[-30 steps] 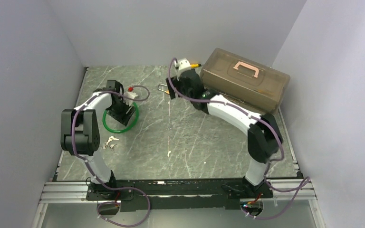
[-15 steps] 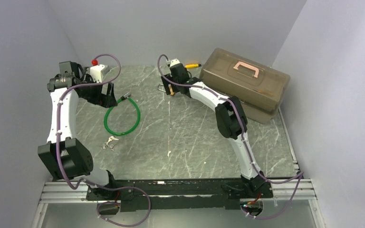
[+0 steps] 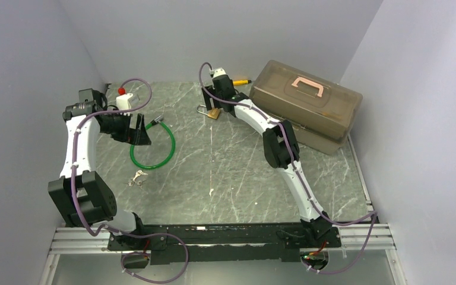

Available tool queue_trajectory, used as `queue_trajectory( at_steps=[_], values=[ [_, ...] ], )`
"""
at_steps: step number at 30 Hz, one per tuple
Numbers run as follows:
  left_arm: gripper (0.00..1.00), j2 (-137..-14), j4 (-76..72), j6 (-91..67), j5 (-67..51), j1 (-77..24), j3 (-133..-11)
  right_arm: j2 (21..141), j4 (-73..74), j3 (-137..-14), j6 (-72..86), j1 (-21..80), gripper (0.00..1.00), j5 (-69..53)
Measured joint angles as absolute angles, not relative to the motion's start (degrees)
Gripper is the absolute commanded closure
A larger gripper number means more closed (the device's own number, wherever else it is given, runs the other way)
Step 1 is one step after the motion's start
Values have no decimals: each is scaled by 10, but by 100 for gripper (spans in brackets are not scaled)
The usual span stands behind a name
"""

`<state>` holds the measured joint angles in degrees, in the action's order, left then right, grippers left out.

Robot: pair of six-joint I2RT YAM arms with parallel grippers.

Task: Unlock with the key
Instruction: Move the lock to the center of the board.

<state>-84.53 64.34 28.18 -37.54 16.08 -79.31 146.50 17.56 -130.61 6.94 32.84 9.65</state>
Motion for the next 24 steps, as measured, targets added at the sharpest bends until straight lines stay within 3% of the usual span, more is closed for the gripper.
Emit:
queue_trajectory(
  at_steps=[4,14,21,24],
  values=[
    [1,-839,641,277,-383,161,-793,1486,178,-1316,77,324,22,90],
    [1,-829,633,271,-392,162,-784,1516,206,-1342,107,325,31,63],
    [1,-809,633,271,-393,162,-776,1522,210,-1345,123,333,49,52],
    [1,-809,633,270,-397,162,-775,1521,208,-1343,131,339,51,60]
  ],
)
